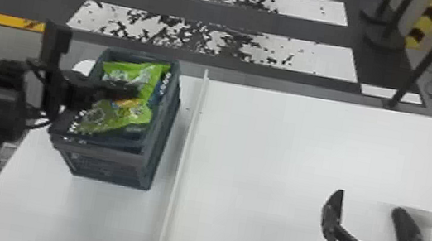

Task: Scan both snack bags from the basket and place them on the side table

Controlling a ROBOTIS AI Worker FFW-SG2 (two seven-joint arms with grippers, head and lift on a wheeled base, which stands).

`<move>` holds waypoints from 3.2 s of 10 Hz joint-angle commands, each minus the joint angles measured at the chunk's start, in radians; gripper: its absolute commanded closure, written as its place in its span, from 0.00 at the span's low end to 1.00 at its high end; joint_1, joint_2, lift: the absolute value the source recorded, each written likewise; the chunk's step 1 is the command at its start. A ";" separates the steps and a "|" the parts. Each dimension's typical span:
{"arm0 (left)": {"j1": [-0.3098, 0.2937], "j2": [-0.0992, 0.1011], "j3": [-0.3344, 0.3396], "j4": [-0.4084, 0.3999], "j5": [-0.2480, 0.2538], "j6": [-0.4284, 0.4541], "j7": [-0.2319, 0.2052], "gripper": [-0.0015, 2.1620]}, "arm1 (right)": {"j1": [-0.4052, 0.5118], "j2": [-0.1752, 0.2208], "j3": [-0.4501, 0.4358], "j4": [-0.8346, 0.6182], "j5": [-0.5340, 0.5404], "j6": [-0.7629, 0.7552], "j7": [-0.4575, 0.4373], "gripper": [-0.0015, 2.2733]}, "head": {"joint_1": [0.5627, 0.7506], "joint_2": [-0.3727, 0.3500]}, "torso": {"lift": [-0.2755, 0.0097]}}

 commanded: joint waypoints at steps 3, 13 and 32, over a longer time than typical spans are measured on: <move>0.033 -0.001 0.075 -0.070 0.081 0.025 -0.020 0.99 | 0.000 0.001 0.005 -0.003 0.000 0.003 0.000 0.03 | 0.70 0.60 | 0.70; 0.182 -0.212 0.003 -0.544 0.285 0.305 0.122 0.99 | 0.020 0.001 0.002 -0.038 0.009 0.003 -0.002 0.03 | 0.70 0.44 | 0.70; 0.357 -0.238 -0.370 -0.475 0.099 -0.131 0.563 0.03 | 0.051 0.001 -0.015 -0.084 -0.014 -0.049 -0.005 0.03 | 0.70 0.03 | 0.70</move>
